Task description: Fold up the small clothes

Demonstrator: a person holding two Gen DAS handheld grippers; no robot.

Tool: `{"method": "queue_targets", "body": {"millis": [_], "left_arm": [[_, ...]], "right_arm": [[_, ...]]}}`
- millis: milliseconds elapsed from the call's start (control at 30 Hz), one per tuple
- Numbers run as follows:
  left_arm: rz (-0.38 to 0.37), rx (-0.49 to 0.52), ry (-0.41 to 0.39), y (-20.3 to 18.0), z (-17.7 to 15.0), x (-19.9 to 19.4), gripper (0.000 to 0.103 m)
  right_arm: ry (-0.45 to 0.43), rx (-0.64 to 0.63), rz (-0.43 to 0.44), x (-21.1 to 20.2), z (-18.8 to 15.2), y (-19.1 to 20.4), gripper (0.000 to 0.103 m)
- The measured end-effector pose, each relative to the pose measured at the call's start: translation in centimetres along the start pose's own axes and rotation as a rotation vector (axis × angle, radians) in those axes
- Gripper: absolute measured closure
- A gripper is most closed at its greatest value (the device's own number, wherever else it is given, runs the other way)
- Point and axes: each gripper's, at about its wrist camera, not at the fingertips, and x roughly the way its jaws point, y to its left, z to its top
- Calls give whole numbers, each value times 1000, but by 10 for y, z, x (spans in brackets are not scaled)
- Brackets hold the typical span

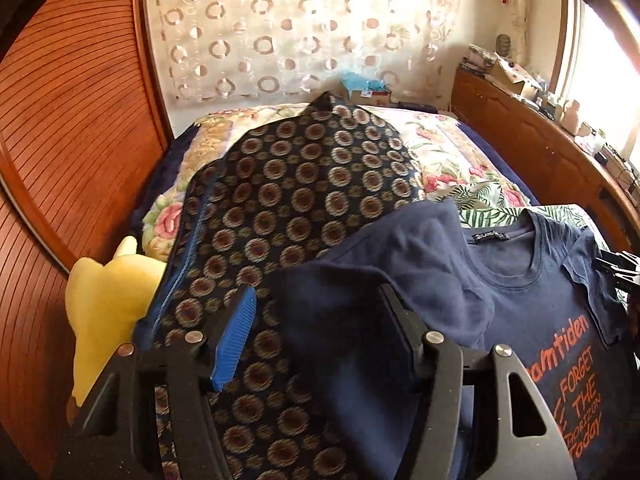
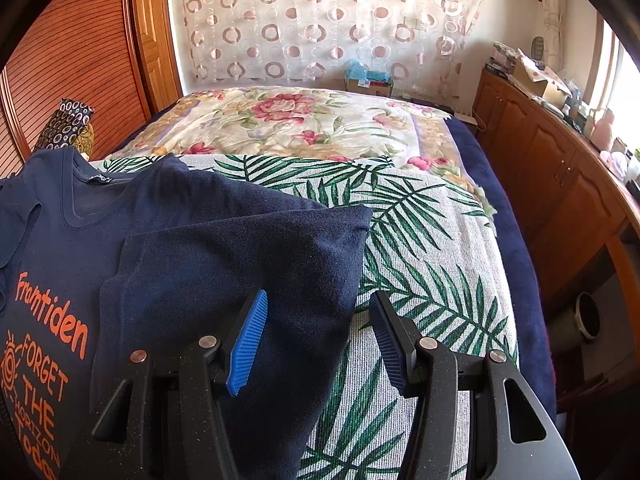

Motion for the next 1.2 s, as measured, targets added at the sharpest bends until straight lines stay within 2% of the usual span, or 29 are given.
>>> {"method": "queue_targets", "body": {"millis": [367, 433, 500, 533, 600, 900, 1033, 1200], "left_arm": [[2, 0, 22, -3, -2, 6, 41], [-13, 0, 10, -4, -3, 4, 50], [-16, -1, -10, -6, -3, 1, 89], [-16, 9, -38, -9, -4, -3, 91], [-46, 18, -56, -13, -2, -8, 93], [-90, 37, -141, -35, -4, -38, 94], [-122, 46, -161, -48, -10, -50, 94], [-152, 38, -164, -57, -20, -57, 95]], "right_arm": [[0, 0, 0, 0, 0, 0, 48], [0, 0, 0, 0, 0, 0, 48], [0, -1, 0, 0, 0, 0, 48], [0, -1, 0, 0, 0, 0, 48], [0, -1, 0, 0, 0, 0, 48], [1, 1, 9, 1, 1, -3, 47], [29, -12, 49, 8, 13, -10, 47], [20, -8, 38, 21, 26, -12, 48]]}}
